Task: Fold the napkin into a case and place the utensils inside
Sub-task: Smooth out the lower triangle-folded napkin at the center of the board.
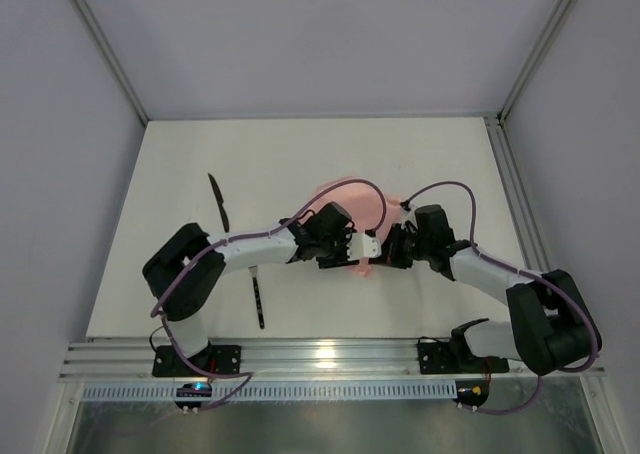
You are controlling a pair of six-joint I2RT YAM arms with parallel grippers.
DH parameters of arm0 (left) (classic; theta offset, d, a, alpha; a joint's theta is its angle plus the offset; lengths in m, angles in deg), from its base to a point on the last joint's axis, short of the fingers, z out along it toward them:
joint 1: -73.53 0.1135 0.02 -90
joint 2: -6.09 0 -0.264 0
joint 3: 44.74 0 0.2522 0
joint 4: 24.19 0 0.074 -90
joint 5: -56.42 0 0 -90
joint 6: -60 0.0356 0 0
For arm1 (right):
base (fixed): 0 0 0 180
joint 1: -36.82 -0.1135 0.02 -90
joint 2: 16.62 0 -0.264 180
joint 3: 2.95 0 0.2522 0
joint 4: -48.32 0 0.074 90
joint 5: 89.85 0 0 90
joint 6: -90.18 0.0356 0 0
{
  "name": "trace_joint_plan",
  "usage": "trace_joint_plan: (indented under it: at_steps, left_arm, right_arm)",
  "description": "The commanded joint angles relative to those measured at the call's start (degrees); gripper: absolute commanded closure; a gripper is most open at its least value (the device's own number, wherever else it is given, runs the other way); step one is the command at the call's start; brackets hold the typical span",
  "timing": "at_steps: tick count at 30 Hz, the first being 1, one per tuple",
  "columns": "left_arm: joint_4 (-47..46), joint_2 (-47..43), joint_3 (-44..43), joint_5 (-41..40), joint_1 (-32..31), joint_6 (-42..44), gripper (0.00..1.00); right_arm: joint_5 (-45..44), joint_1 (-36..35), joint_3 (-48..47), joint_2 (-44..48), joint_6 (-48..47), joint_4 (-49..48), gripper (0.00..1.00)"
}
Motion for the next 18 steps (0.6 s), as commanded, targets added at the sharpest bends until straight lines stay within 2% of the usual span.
trace_joint_plan:
  at_steps: [1, 9, 14, 18]
  left_arm:
    - [-0.57, -0.69, -3.34, 1.44, -0.27, -2.46, 0.57]
    - [-0.13, 3.36, -4.76, 1.96, -0.88, -2.38, 0.58]
    - [1.63, 2.75, -4.67, 5.04, -0.88, -2.38, 0.58]
    - [-0.12, 2.22, -4.32, 3.03, -0.97, -3.34, 0.57]
  right_arm:
    - [2.03, 0.19, -2.31, 2.88, 1.75, -2.32, 0.96]
    - [1.68, 0.46, -2.13, 3.95, 1.85, -1.62, 0.96]
    - [1.68, 1.25, -1.87, 3.86, 2.37, -2.50, 0.96]
    - [1.85, 1.60, -1.96, 3.86, 2.55, -2.67, 0.96]
